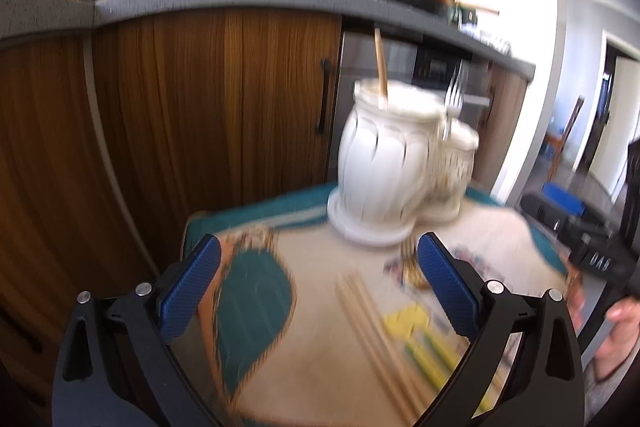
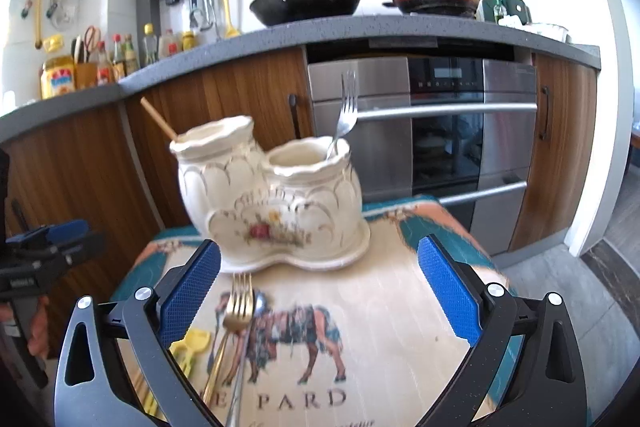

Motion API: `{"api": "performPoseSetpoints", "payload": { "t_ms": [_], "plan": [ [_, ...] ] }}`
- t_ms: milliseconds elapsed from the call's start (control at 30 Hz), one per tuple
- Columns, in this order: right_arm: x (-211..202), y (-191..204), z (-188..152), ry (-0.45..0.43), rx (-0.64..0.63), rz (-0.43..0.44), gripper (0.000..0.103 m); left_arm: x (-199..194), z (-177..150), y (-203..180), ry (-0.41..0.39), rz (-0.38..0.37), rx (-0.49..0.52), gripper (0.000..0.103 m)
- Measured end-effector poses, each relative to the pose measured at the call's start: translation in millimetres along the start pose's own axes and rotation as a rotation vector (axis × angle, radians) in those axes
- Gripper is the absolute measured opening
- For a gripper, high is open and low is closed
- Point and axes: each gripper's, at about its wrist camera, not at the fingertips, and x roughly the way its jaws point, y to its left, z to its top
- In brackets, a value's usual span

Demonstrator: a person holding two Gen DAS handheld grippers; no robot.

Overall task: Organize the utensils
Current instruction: 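Return the left tool to the chopsticks and grasp another chopstick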

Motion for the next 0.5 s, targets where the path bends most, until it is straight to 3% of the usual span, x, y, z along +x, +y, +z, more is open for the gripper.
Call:
{"api": "performPoseSetpoints", "payload": {
  "t_ms": [133, 267, 467, 500],
  "plan": [
    [1.0, -4.1, -7.8, 0.071, 0.046, 0.076, 0.098, 6.1, -19.5, 1.9, 0.112, 0.012, -0.005, 0.097],
    [0.4, 0.5, -11.6, 0.077, 0.023, 0.062, 0.098, 9.5, -34.3, -3.1, 0.204, -0.025, -0.025, 0.095],
    [1.7, 6.3, -15.1, 0.09, -0.012, 0.072, 0.098, 19.1, -43.2, -40.9, 0.281, -0.044, 0.098, 0.056],
    [3.4, 5.6, -15.5, 0.101, -0.014, 0.068, 0.098, 20.7, -44.2, -43.5, 0.291, -0.049, 0.104, 0.046]
  ]
}}
